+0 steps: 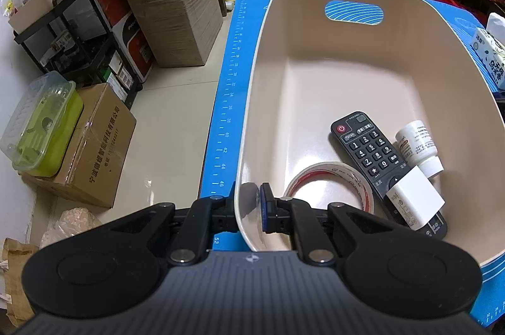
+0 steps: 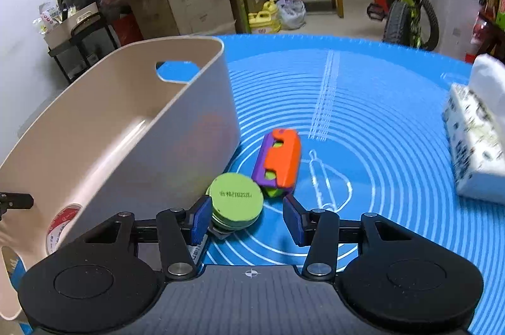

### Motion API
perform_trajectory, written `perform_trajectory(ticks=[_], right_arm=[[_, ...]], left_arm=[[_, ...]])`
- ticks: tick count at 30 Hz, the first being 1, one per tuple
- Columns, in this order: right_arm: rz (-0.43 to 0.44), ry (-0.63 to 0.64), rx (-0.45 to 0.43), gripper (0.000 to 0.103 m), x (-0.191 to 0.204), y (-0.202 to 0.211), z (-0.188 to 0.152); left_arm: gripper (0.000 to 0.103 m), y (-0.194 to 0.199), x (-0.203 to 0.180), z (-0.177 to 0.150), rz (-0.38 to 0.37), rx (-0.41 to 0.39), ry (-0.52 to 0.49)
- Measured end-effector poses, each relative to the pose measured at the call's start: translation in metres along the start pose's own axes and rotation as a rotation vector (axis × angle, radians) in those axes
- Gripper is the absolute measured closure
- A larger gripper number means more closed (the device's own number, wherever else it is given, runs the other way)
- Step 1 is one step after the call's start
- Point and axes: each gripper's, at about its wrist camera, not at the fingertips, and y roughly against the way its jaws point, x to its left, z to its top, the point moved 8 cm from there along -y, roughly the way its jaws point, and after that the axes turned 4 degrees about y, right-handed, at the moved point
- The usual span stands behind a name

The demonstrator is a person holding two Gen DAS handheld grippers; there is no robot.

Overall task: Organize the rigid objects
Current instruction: 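Move the right gripper to the green round tin and grasp it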

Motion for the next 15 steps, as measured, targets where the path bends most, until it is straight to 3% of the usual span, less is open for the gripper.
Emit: perform_trajectory(ticks=[15], right_arm=[[0.101, -0.062, 0.006, 0.042, -0.004, -0.027, -0.010]], left_arm=[[0.090, 0.000, -0.001, 0.000, 0.008, 0.000, -0.011]])
